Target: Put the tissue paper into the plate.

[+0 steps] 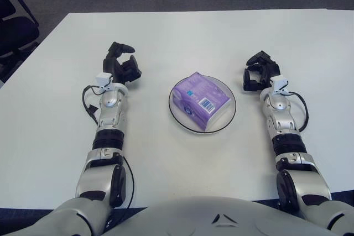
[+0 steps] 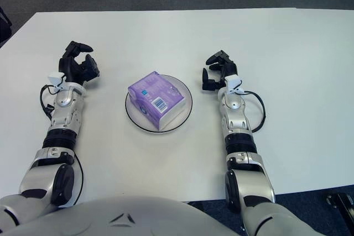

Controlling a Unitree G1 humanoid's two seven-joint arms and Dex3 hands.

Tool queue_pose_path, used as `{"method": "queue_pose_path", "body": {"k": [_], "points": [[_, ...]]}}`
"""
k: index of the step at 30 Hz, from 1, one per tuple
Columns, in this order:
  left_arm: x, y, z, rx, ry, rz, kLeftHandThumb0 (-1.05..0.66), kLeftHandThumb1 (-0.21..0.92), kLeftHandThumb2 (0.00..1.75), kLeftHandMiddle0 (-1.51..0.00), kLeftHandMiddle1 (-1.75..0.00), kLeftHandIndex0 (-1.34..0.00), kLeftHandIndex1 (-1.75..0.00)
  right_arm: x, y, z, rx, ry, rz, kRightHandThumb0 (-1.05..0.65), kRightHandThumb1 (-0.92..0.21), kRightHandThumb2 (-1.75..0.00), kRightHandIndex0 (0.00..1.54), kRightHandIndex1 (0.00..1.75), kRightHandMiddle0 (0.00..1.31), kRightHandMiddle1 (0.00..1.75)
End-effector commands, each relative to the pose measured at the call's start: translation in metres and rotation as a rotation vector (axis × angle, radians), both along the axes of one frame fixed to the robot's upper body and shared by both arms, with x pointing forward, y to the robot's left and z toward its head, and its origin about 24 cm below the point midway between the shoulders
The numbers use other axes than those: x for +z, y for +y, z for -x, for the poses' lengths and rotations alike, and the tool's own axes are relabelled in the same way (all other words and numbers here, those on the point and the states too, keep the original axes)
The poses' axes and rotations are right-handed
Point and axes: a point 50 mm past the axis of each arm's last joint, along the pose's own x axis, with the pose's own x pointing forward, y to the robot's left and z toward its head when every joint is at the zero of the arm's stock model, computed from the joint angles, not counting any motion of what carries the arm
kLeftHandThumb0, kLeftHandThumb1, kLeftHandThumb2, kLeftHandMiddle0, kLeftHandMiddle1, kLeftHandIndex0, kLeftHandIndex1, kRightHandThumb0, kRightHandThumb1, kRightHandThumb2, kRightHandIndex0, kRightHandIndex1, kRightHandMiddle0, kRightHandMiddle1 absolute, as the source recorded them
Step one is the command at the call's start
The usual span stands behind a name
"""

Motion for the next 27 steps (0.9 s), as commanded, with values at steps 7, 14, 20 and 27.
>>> {"method": "queue_pose_path", "body": {"k": [7, 14, 20, 27], "points": [[-0.055, -0.021, 0.028, -0.032, 0.189, 0.105, -0.47, 0.34, 1.29, -1.32, -1.75, -0.6, -1.75, -0.06, 0.015, 0.035, -0.02, 0.194, -0.106, -0.01, -0.14, -1.52, 0.78, 1.7, 0.49, 1.75], [-0.055, -0.024, 0.032, -0.05, 0.205, 0.087, -0.48, 0.33, 1.3, -1.33, -1.75, -0.6, -1.75, -0.059, 0.015, 0.036, -0.021, 0.191, -0.111, -0.01, -0.14, -1.52, 0.79, 1.7, 0.49, 1.75], [-0.056, -0.027, 0.037, -0.06, 0.215, 0.057, -0.48, 0.33, 1.31, -1.33, -1.75, -0.61, -1.75, -0.059, 0.015, 0.037, -0.023, 0.185, -0.114, -0.01, -0.14, -1.51, 0.79, 1.69, 0.49, 1.75], [-0.054, -0.03, 0.047, -0.078, 0.202, 0.019, -0.48, 0.33, 1.3, -1.32, -1.75, -0.6, -1.75, -0.058, 0.014, 0.038, -0.024, 0.177, -0.116, -0.01, -0.14, -1.52, 0.79, 1.69, 0.49, 1.75]]}}
